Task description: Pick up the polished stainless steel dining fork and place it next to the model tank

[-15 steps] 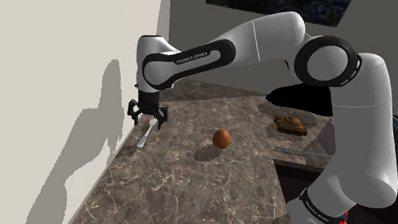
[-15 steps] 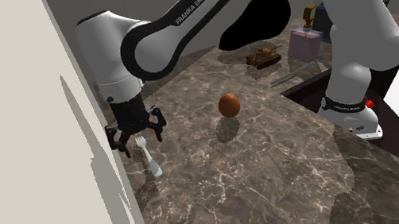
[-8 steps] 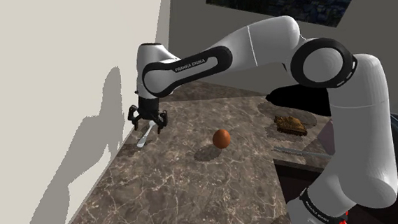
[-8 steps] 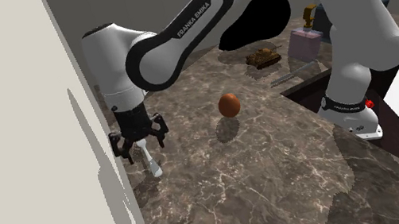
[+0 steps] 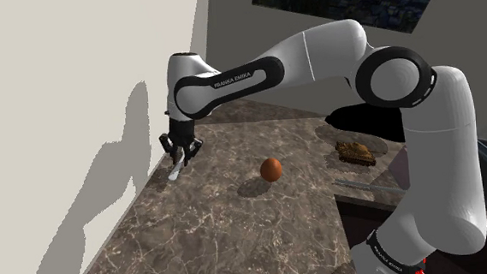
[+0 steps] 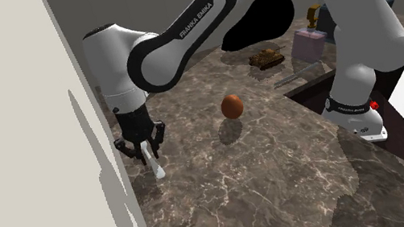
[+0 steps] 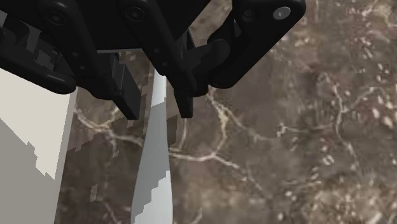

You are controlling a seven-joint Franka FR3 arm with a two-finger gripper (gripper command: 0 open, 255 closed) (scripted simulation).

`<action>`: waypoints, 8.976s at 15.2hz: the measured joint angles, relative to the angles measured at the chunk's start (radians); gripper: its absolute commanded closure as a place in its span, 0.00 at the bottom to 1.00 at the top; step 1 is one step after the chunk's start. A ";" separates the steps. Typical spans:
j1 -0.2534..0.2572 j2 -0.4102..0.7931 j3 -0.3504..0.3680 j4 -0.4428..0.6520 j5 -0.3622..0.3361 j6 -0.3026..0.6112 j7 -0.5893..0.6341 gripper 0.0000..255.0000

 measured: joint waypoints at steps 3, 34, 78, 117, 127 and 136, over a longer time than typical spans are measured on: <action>0.000 0.000 0.000 0.000 0.000 0.000 0.000 1.00; -0.003 -0.103 0.021 0.196 0.028 -0.294 0.010 1.00; -0.466 -1.040 -0.388 -0.824 0.119 -0.279 -0.841 1.00; -0.765 -0.619 -0.957 -0.497 0.001 -0.228 -1.679 1.00; -0.771 -0.559 -0.961 -0.571 0.037 -0.072 -1.700 1.00; -0.779 -0.540 -0.959 -0.613 0.084 0.034 -1.733 1.00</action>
